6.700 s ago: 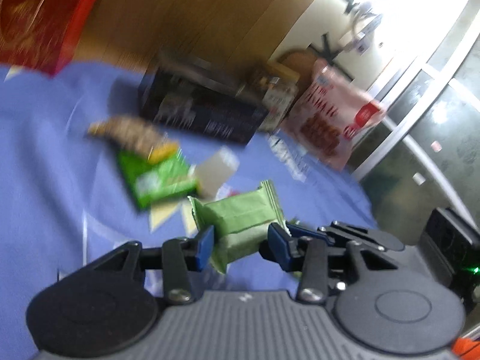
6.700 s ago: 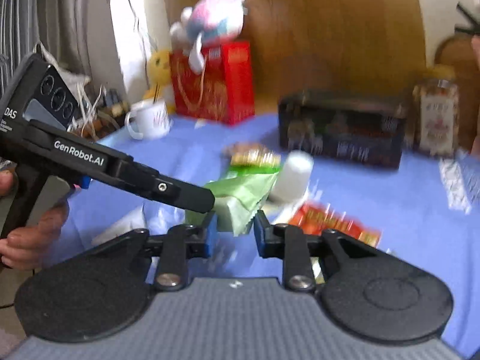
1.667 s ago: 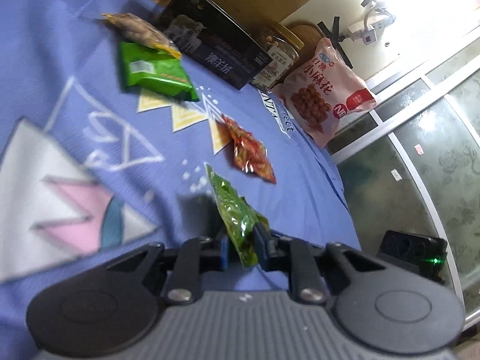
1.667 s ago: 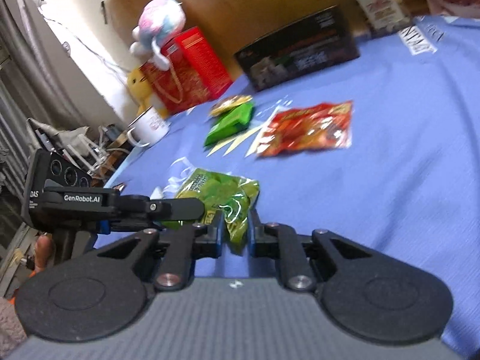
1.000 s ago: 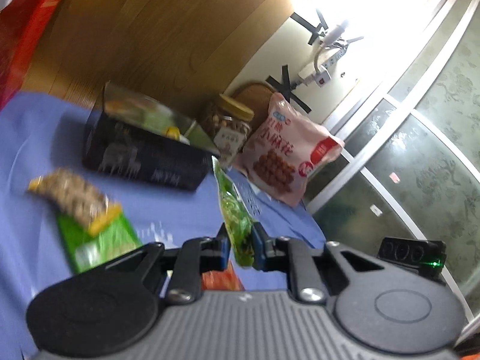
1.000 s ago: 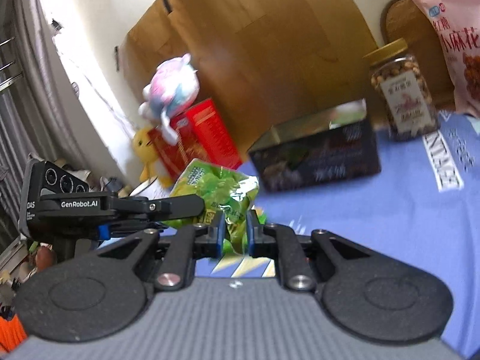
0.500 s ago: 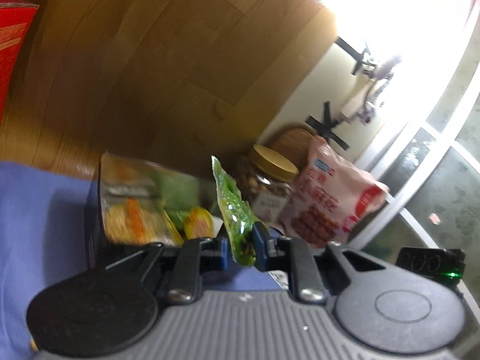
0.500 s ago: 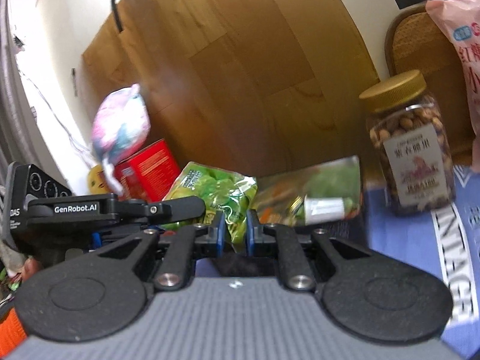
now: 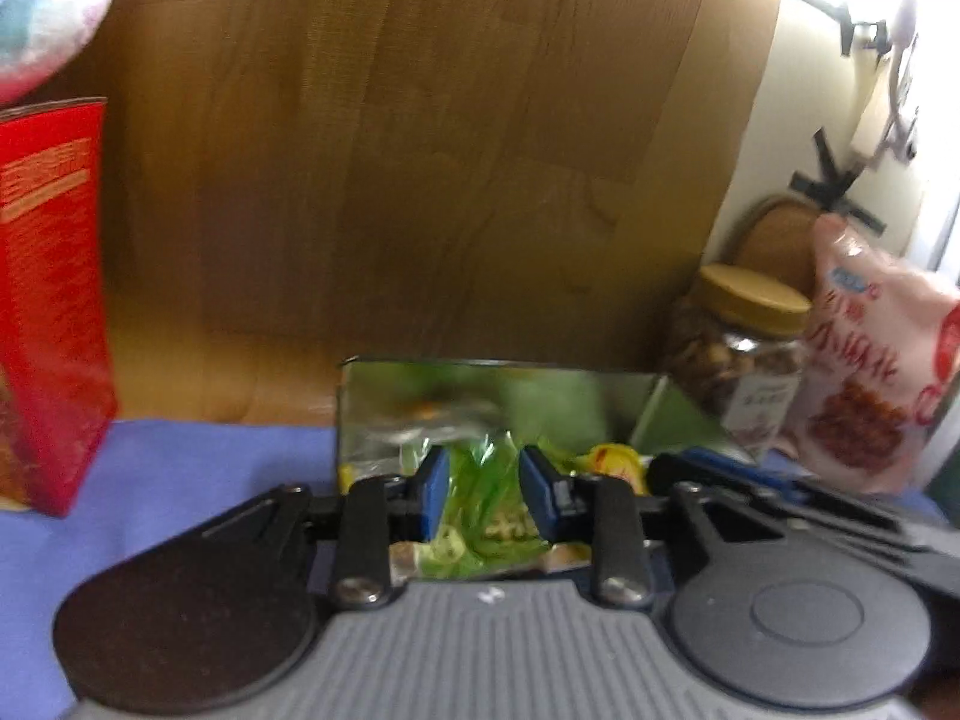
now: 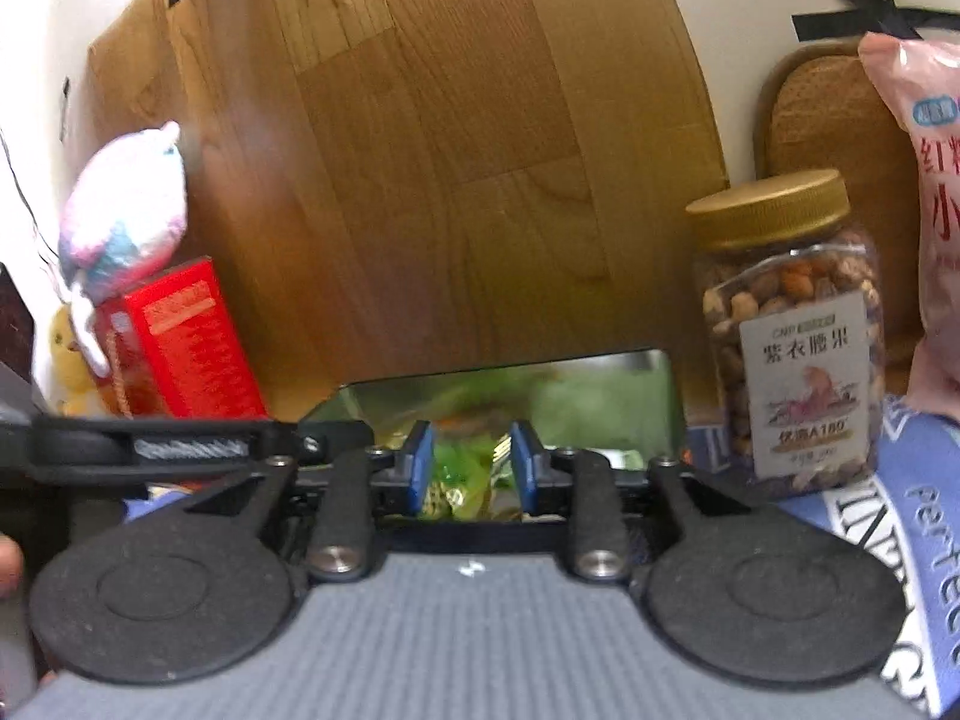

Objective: Organize snacks
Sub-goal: 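Lower the pickle bag into the black box and open the left gripper, then grasp the green rectangular biscuit packet with the left gripper, then carry the green packet into the black box and open the left gripper, then grasp the clear yellow-edged nut bag with the left gripper, then carry the nut bag into the black box and open the left gripper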

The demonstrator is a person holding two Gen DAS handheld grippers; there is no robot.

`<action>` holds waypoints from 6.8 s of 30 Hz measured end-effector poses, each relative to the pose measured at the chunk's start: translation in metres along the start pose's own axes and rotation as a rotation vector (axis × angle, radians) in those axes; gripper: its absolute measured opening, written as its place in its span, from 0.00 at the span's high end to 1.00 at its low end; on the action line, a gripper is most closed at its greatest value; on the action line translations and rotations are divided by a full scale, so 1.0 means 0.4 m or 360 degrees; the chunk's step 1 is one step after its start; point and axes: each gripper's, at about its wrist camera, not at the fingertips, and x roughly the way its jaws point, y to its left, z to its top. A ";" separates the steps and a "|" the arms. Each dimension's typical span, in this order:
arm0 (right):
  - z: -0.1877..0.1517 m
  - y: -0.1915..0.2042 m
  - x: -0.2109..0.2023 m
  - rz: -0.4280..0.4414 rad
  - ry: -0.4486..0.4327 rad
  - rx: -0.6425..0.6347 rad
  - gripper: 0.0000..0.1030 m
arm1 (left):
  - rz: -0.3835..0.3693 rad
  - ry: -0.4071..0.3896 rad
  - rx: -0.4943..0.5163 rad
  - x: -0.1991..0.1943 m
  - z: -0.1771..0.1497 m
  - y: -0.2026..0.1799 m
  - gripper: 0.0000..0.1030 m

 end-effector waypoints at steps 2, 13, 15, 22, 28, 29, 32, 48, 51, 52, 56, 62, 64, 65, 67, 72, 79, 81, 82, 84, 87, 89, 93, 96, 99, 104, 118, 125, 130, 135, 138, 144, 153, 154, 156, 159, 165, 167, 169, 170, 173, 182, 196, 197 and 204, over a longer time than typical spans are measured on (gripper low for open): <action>-0.007 0.004 -0.023 0.0004 -0.0001 -0.0010 0.69 | 0.0028 0.0005 -0.0011 -0.011 -0.010 0.000 0.74; -0.110 0.062 -0.139 0.0169 0.0155 0.0014 0.66 | 0.0106 -0.0061 0.0046 -0.144 -0.058 -0.015 0.73; -0.138 0.080 -0.145 0.0234 0.0236 0.0011 0.61 | 0.0129 -0.0050 0.0046 -0.156 -0.068 -0.013 0.73; -0.231 0.173 -0.128 0.0369 0.0543 -0.0207 0.28 | 0.0237 -0.0015 0.0029 -0.202 -0.116 0.016 0.72; -0.265 0.273 -0.137 0.0197 0.0508 -0.0607 0.90 | 0.0317 0.0020 0.0009 -0.232 -0.157 0.042 0.67; -0.267 0.274 -0.139 0.0209 0.0509 -0.0608 0.91 | 0.0326 0.0025 0.0005 -0.237 -0.162 0.046 0.67; -0.270 0.272 -0.149 0.0200 0.0504 -0.0600 0.94 | 0.0329 0.0040 -0.0021 -0.264 -0.182 0.065 0.67; -0.346 0.239 -0.421 0.0379 0.0560 -0.0528 0.92 | -0.0187 0.0280 -0.0420 -0.429 -0.399 0.120 0.64; -0.355 0.207 -0.467 0.0398 0.0563 -0.0425 0.72 | -0.0276 0.0295 -0.0413 -0.460 -0.425 0.083 0.63; -0.356 0.197 -0.480 0.0413 0.0554 -0.0384 0.56 | -0.0295 0.0297 -0.0405 -0.468 -0.431 0.069 0.63; -0.352 0.186 -0.506 0.0446 0.0479 -0.0341 0.51 | -0.0324 0.0314 -0.0371 -0.481 -0.447 0.025 0.61; -0.339 0.203 -0.435 0.0451 0.0504 -0.0343 0.44 | -0.0298 0.0343 -0.0364 -0.453 -0.459 -0.008 0.57; -0.345 0.209 -0.419 0.0426 0.0508 -0.0331 0.52 | -0.0309 0.0337 -0.0362 -0.448 -0.465 -0.018 0.63; -0.347 0.213 -0.420 0.0453 0.0515 -0.0321 0.55 | -0.0312 0.0344 -0.0357 -0.445 -0.468 -0.023 0.65; -0.353 0.221 -0.437 0.0447 0.0498 -0.0342 0.59 | -0.0314 0.0347 -0.0321 -0.443 -0.469 -0.040 0.66; -0.369 0.199 -0.496 0.0361 0.0464 -0.0367 0.61 | -0.0406 0.0398 -0.0247 -0.433 -0.481 -0.094 0.65; -0.392 0.164 -0.560 0.0257 0.0437 -0.0252 0.62 | -0.0453 0.0401 -0.0105 -0.437 -0.506 -0.176 0.63; -0.400 0.168 -0.572 0.0244 0.0425 -0.0249 0.62 | -0.0461 0.0404 -0.0095 -0.442 -0.507 -0.175 0.63; -0.401 0.172 -0.573 0.0243 0.0424 -0.0253 0.63 | -0.0466 0.0408 -0.0105 -0.445 -0.509 -0.171 0.63; -0.396 0.180 -0.570 0.0262 0.0435 -0.0250 0.63 | -0.0467 0.0404 -0.0123 -0.456 -0.504 -0.156 0.63; -0.373 0.201 -0.556 0.0318 0.0401 -0.0287 0.65 | -0.0455 0.0342 -0.0148 -0.478 -0.476 -0.129 0.63; -0.353 0.216 -0.543 0.0340 0.0358 -0.0312 0.65 | -0.0441 0.0290 -0.0173 -0.489 -0.452 -0.113 0.63; -0.317 0.245 -0.508 0.0350 0.0274 -0.0349 0.65 | -0.0400 0.0189 -0.0166 -0.499 -0.402 -0.092 0.64; -0.297 0.255 -0.485 0.0325 0.0243 -0.0378 0.65 | -0.0395 0.0169 -0.0146 -0.482 -0.366 -0.087 0.64; -0.269 0.247 -0.458 0.0291 0.0214 -0.0369 0.65 | -0.0409 0.0153 -0.0113 -0.447 -0.320 -0.085 0.64; -0.189 0.218 -0.389 0.0235 0.0140 -0.0348 0.66 | -0.0416 0.0079 -0.0062 -0.377 -0.216 -0.087 0.63; 0.013 0.133 -0.023 -0.0080 0.0019 -0.0473 0.66 | -0.0286 -0.0002 -0.0171 -0.016 0.043 -0.016 0.61; -0.012 0.110 -0.027 -0.0138 -0.0002 -0.0401 0.66 | -0.0246 -0.0077 -0.0091 -0.071 0.025 0.022 0.60; -0.075 0.086 -0.107 0.0250 0.0225 -0.0025 0.66 | -0.0153 -0.0034 -0.0100 -0.158 -0.042 0.117 0.59; -0.141 0.117 -0.032 0.0444 0.0563 0.0247 0.65 | -0.0074 0.0271 -0.0224 -0.103 -0.142 0.198 0.63; -0.155 0.156 0.011 0.0416 0.0658 0.0218 0.67 | -0.0104 0.0252 -0.0281 -0.127 -0.180 0.200 0.68; -0.181 0.205 -0.077 0.0490 0.0734 0.0004 0.69 | -0.0169 0.0295 -0.0182 -0.221 -0.267 0.097 0.77; -0.307 0.195 -0.372 0.0487 0.0528 -0.0393 0.52 | -0.0201 0.0212 -0.0057 -0.399 -0.436 -0.053 0.76; -0.317 0.191 -0.400 0.0447 0.0483 -0.0395 0.52 | -0.0193 0.0205 -0.0042 -0.409 -0.448 -0.063 0.76; -0.333 0.180 -0.439 0.0408 0.0418 -0.0329 0.52 | -0.0194 0.0200 -0.0032 -0.432 -0.470 -0.083 0.76; -0.362 0.170 -0.486 0.0442 0.0360 -0.0173 0.52 | -0.0180 0.0206 -0.0029 -0.462 -0.490 -0.103 0.75; -0.414 0.211 -0.540 0.0448 0.0330 -0.0245 0.40 | -0.0137 0.0237 -0.0016 -0.496 -0.484 -0.095 0.70; -0.433 0.227 -0.558 0.0442 0.0331 -0.0314 0.38 | -0.0114 0.0212 -0.0028 -0.517 -0.478 -0.087 0.69; -0.451 0.243 -0.567 0.0417 0.0327 -0.0384 0.38 | -0.0139 0.0213 -0.0053 -0.532 -0.477 -0.080 0.68; -0.455 0.249 -0.568 0.0403 0.0319 -0.0414 0.38 | -0.0165 0.0231 -0.0068 -0.536 -0.480 -0.078 0.68; -0.460 0.254 -0.568 0.0384 0.0311 -0.0443 0.38 | -0.0244 0.0321 -0.0132 -0.535 -0.502 -0.069 0.66; -0.464 0.267 -0.558 0.0313 0.0284 -0.0510 0.41 | -0.0344 0.0338 -0.0351 -0.548 -0.540 -0.051 0.66; -0.413 0.250 -0.547 0.0162 0.0235 -0.0476 0.68 | -0.0454 0.0348 -0.0318 -0.472 -0.458 -0.100 0.68; -0.402 0.248 -0.543 0.0153 0.0221 -0.0483 0.68 | -0.0458 0.0334 -0.0301 -0.467 -0.441 -0.104 0.68; -0.276 0.216 -0.463 0.0116 0.0098 -0.0527 0.68 | -0.0464 0.0189 -0.0181 -0.406 -0.278 -0.126 0.68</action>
